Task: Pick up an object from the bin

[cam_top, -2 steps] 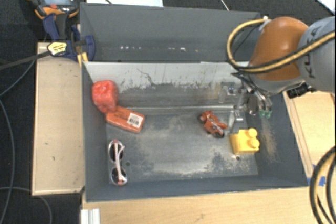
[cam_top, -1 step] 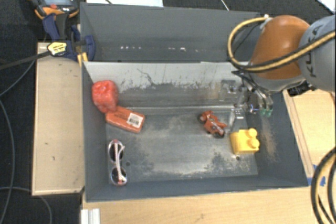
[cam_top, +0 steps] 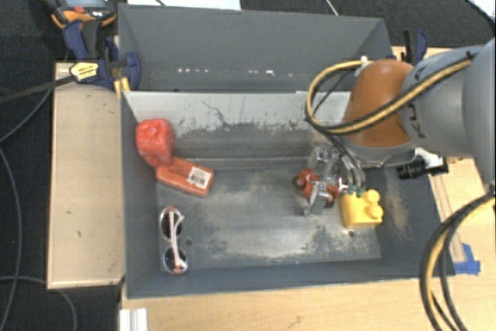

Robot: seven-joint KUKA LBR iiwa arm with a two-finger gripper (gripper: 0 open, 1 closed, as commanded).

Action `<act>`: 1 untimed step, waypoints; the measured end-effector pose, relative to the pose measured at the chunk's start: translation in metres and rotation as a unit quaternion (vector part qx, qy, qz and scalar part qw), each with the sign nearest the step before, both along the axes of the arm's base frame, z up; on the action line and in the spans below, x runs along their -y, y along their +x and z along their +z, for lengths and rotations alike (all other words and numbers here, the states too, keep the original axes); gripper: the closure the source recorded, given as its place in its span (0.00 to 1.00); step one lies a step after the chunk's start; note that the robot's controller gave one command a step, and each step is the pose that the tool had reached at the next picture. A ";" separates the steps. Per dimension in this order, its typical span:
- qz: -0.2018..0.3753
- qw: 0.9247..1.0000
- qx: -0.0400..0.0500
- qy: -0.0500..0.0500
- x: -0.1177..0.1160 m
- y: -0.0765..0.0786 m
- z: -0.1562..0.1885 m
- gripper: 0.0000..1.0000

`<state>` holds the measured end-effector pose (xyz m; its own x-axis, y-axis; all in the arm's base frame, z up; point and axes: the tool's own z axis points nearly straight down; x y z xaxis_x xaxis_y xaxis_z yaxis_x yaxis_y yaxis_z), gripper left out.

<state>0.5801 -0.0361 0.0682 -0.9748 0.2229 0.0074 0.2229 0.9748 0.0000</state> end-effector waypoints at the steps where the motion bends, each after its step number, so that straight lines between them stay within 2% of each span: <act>1: 0.039 0.999 0.005 -0.001 -0.005 -0.017 0.047 0.00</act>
Offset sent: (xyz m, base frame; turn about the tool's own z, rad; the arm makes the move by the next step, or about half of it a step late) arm 0.0000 0.0000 0.0000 0.0000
